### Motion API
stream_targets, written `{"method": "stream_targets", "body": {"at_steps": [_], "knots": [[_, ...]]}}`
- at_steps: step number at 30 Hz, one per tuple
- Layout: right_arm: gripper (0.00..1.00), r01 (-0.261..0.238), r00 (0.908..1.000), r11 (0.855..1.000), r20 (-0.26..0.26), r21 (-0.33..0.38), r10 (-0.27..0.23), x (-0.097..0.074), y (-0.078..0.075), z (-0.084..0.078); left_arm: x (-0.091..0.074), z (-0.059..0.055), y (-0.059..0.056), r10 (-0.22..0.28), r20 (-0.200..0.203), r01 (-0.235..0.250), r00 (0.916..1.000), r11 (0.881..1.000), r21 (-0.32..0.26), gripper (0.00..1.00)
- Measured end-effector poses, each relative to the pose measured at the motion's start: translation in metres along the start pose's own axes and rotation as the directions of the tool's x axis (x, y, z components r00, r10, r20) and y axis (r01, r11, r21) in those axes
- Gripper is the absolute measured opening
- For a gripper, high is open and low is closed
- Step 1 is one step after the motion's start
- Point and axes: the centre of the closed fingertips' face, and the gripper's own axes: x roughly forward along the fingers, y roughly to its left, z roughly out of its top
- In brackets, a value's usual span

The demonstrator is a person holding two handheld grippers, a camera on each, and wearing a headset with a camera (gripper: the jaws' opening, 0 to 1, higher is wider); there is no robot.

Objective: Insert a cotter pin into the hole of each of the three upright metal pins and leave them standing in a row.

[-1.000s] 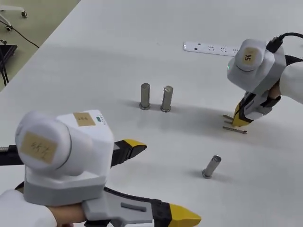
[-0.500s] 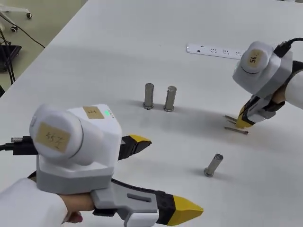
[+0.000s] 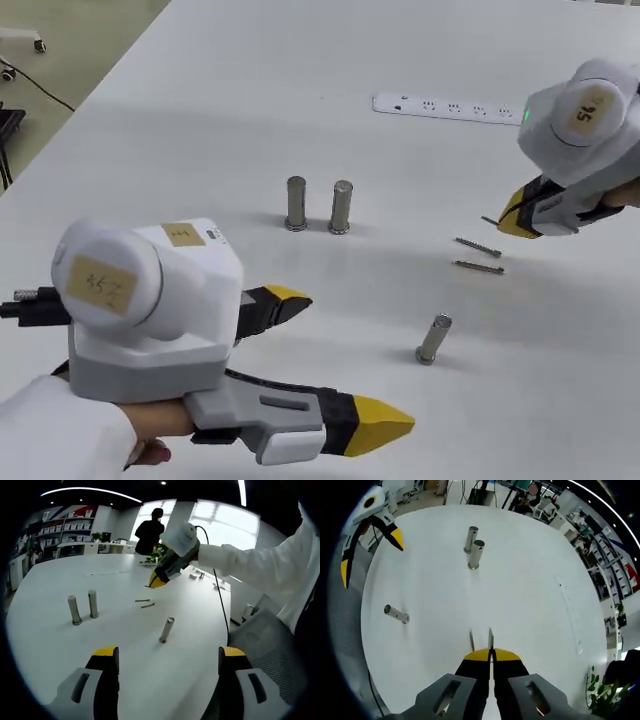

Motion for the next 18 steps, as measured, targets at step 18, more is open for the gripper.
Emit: {"method": "stream_targets", "body": {"at_steps": [18], "knots": [[0.0, 0.096, 0.9606, 0.995, 0.265, -0.026, -0.085, -0.046, 0.041, 0.045, 0.011, 0.043, 0.012, -0.019, 0.056, 0.02, 0.9982, 1.0, -0.015, 0.6]]}}
